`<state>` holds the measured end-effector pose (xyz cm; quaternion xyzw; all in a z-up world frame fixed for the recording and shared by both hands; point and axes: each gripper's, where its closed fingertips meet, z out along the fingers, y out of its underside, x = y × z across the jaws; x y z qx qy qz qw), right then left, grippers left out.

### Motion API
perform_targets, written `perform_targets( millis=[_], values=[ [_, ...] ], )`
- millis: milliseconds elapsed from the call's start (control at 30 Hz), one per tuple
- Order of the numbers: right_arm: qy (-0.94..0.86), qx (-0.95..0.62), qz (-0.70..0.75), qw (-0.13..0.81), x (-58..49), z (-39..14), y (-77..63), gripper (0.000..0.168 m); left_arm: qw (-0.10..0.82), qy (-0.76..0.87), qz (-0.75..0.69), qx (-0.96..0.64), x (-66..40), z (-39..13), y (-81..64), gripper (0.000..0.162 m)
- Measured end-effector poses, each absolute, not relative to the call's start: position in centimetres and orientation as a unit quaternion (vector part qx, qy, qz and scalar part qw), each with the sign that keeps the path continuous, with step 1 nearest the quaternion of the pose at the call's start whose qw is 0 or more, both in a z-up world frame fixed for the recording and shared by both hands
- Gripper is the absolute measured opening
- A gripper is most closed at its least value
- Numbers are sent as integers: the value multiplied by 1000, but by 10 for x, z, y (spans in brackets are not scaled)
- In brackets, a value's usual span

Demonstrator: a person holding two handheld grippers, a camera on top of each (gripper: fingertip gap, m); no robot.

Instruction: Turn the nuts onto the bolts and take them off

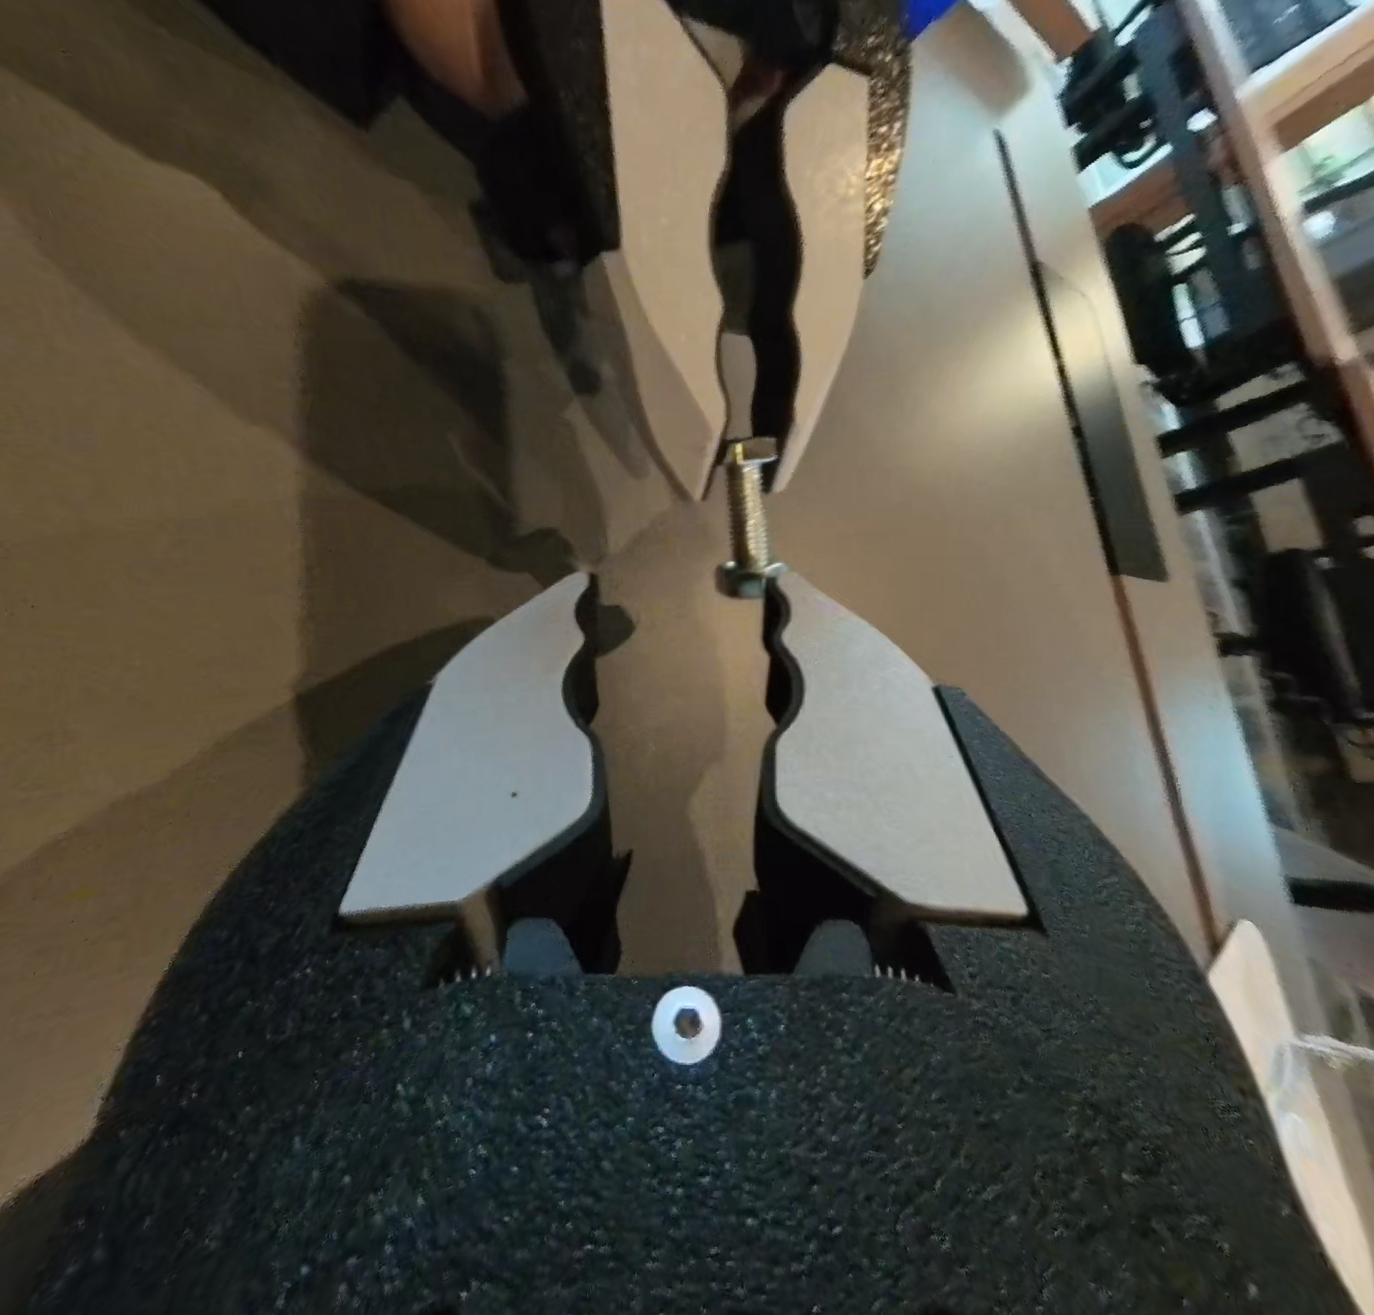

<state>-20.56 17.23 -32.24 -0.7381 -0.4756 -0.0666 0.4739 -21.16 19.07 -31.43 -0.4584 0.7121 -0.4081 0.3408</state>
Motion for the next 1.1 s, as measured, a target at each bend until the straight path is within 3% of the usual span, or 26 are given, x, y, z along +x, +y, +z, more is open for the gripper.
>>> perform_targets(
  millis=[33, 200, 300, 433, 500, 567, 667, 767, 867, 1100],
  values=[
    [-475, -733, -74, 480, -206, -321, 174, 48, 339, 720, -405, -450, -212, -316, 188, 18],
    [-479, -753, -59, 447, -206, -336, 173, 59, 358, 751, -394, -391, -214, -316, 172, 18],
    [-490, -747, -53, 446, -210, -335, 170, 48, 363, 746, -394, -395, -213, -315, 173, 19],
    [-479, -743, -55, 464, -207, -325, 170, 44, 368, 731, -398, -415, -211, -312, 179, 19],
    [-488, -737, -42, 466, -210, -323, 166, 28, 370, 727, -388, -429, -211, -314, 185, 18],
    [-487, -732, -50, 473, -211, -320, 167, 28, 366, 725, -395, -429, -211, -313, 185, 18],
    [-481, -724, -74, 489, -209, -317, 172, 39, 361, 734, -395, -419, -213, -314, 181, 19],
    [-469, -729, -79, 492, -207, -319, 177, 65, 359, 748, -389, -399, -214, -317, 175, 19],
    [-473, -752, -55, 455, -209, -335, 175, 70, 360, 756, -402, -371, -217, -314, 165, 18],
    [-481, -760, -12, 437, -218, -340, 168, 65, 362, 755, -440, -326, -222, -304, 150, 18]
  ],
)
